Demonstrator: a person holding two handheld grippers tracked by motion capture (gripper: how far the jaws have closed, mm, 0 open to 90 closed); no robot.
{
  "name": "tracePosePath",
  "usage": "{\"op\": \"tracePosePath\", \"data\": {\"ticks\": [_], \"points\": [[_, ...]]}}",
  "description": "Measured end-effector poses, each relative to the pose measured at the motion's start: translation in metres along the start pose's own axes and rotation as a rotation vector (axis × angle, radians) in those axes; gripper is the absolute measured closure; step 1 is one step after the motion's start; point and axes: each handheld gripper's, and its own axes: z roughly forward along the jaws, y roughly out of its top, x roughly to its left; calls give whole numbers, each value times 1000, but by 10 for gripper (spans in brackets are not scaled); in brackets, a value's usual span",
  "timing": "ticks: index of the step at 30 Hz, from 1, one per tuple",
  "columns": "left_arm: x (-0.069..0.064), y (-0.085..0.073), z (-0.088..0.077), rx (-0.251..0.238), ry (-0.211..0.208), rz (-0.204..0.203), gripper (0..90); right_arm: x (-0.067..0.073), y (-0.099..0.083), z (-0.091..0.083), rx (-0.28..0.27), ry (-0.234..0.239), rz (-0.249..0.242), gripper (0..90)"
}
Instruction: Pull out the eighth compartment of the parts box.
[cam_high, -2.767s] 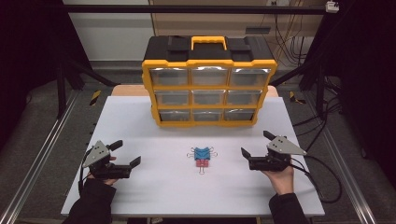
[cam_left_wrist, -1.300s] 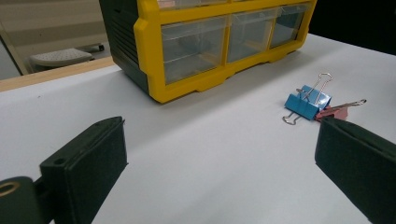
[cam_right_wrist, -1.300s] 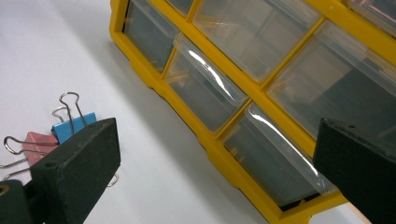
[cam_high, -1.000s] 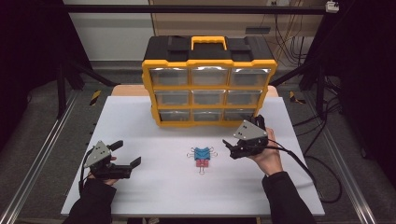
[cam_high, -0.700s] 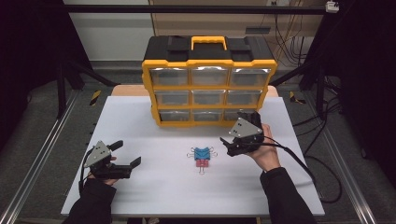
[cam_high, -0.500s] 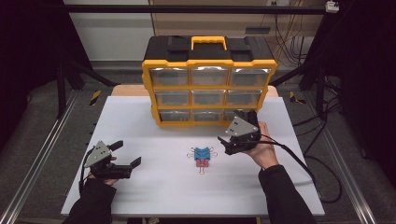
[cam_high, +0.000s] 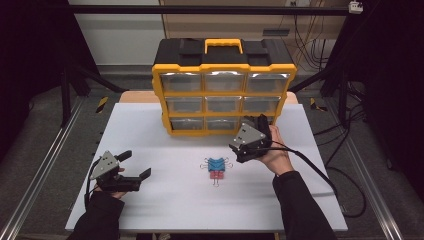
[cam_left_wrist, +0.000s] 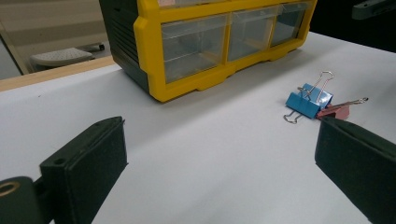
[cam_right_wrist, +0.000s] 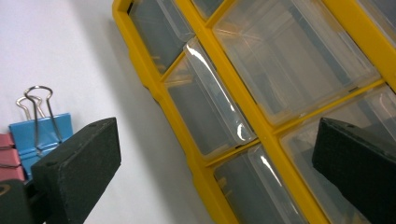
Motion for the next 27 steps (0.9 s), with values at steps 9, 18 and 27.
{"op": "tracePosePath", "data": {"ticks": [9,18,27], "points": [[0,0,0,1,-1,3,14,1,6,13,11,1,-48,18],[0,0,0,1,-1,4,14,4,11,25,9,14,-92,21],[0,0,0,-2,0,4,14,9,14,36,-6,3,-123,28]]}}
